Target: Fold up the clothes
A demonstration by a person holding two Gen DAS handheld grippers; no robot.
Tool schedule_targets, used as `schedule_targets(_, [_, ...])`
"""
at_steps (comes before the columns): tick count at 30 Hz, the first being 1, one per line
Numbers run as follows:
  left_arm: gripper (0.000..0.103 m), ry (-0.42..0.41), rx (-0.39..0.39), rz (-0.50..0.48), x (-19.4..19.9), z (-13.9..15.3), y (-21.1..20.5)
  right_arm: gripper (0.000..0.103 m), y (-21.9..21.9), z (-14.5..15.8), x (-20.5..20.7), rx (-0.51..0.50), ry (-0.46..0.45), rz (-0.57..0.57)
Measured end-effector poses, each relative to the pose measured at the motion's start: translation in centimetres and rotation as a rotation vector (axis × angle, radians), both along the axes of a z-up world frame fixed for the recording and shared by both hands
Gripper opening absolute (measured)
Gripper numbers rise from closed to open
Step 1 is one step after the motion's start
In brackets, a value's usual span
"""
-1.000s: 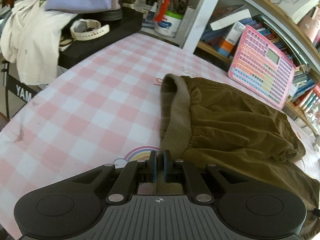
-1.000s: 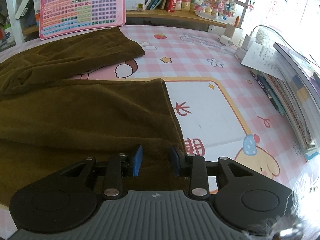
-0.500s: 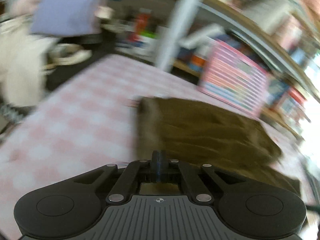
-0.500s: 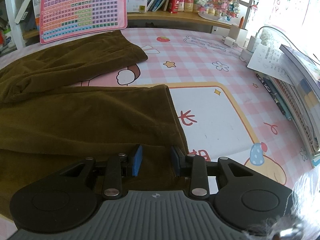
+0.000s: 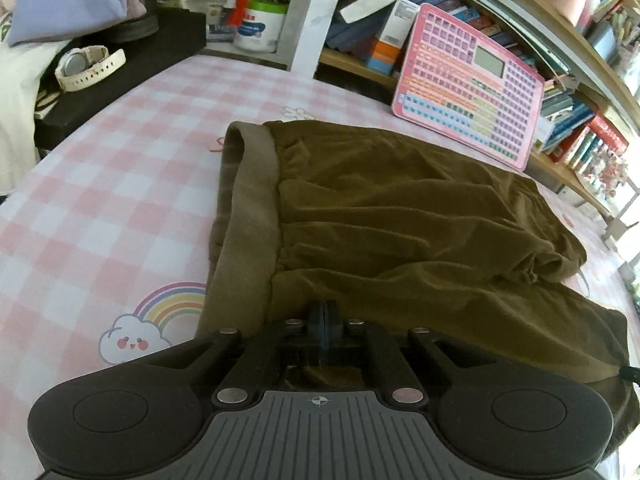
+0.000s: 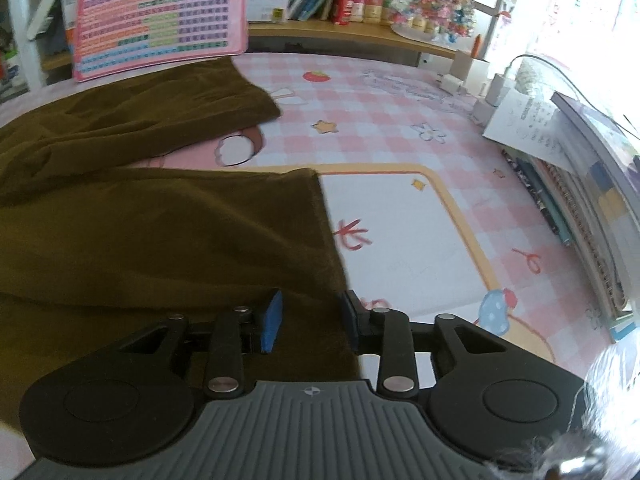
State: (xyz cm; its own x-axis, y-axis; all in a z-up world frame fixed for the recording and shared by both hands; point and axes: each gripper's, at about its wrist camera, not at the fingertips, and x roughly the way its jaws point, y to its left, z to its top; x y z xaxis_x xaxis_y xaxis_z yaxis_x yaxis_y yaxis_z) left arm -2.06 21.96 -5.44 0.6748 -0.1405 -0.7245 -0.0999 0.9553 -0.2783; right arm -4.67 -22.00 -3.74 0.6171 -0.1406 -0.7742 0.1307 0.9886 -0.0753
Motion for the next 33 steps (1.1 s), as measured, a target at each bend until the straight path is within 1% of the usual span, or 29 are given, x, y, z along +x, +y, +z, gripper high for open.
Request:
schedule_targets(1, [0.004, 0.001, 0.002, 0.005, 0.1, 0.0, -0.1, 0.034, -0.4, 0.0, 0.2, 0.009, -0.001, -0.008])
schedule_targets(3, [0.005, 0.005, 0.012, 0.001, 0.0, 0.2, -0.2, 0.039, -1.3, -0.1, 0.6, 0.036, -0.004, -0.021])
schedule_targets(4, [0.005, 0.007, 0.01, 0.0, 0.1, 0.2, 0.0, 0.04, -1.6, -0.1, 0.8, 0.047, -0.004, -0.023])
schedule_targets(6, [0.005, 0.014, 0.004, -0.002, 0.2, 0.3, 0.2, 0.038, -2.1, 0.0, 0.9, 0.07, -0.001, -0.032])
schedule_targets(9, [0.005, 0.013, 0.021, -0.01, 0.0, 1.0, 0.2, 0.037, -3.1, 0.8, 0.0, 0.1, -0.013, -0.088])
schedule_targets(12, [0.005, -0.03, 0.018, -0.053, -1.0, 2.2, 0.2, 0.039, -4.2, 1.6, -1.9, 0.172, -0.026, -0.086])
schedule_targets(15, [0.005, -0.053, -0.01, -0.086, -1.7, 3.0, 0.3, 0.039, -4.9, 1.5, -3.4, 0.213, 0.01, -0.084])
schedule_targets(18, [0.005, -0.05, -0.02, -0.114, -1.8, 3.1, 0.0, 0.038, -5.0, 0.9, -4.2, 0.237, 0.041, -0.094])
schedule_targets(20, [0.005, -0.034, -0.016, -0.12, -1.9, 2.8, -0.4, 0.036, -4.6, 0.7, -4.4, 0.234, 0.046, -0.089])
schedule_targets(22, [0.005, -0.013, -0.008, -0.123, -1.9, 2.4, -0.7, 0.019, -4.1, 0.6, -4.3, 0.233, 0.05, -0.074])
schedule_targets(23, [0.005, 0.001, -0.002, -0.124, -1.9, 2.1, -0.8, 0.013, -3.8, 0.6, -4.2, 0.239, 0.054, -0.058])
schedule_targets(24, [0.005, 0.014, 0.006, -0.122, -2.0, 1.8, -0.8, 0.011, -3.5, 0.8, -4.2, 0.232, 0.047, -0.044])
schedule_targets(26, [0.005, 0.029, 0.002, -0.119, -2.3, 1.4, -0.8, 0.01, -2.9, 2.3, -4.9, 0.211, -0.041, -0.021])
schedule_targets(27, [0.005, 0.033, -0.002, -0.118, -2.4, 1.3, -0.6, 0.01, -2.9, 2.8, -5.2, 0.203, -0.062, -0.028])
schedule_targets(30, [0.005, 0.041, -0.012, -0.117, -2.5, 1.0, -0.5, 0.009, -3.1, 3.4, -5.8, 0.184, -0.079, -0.079])
schedule_targets(33, [0.005, 0.043, -0.02, -0.118, -2.6, 0.8, -0.3, 0.008, -3.8, 1.3, -5.4, 0.19, 0.013, -0.122])
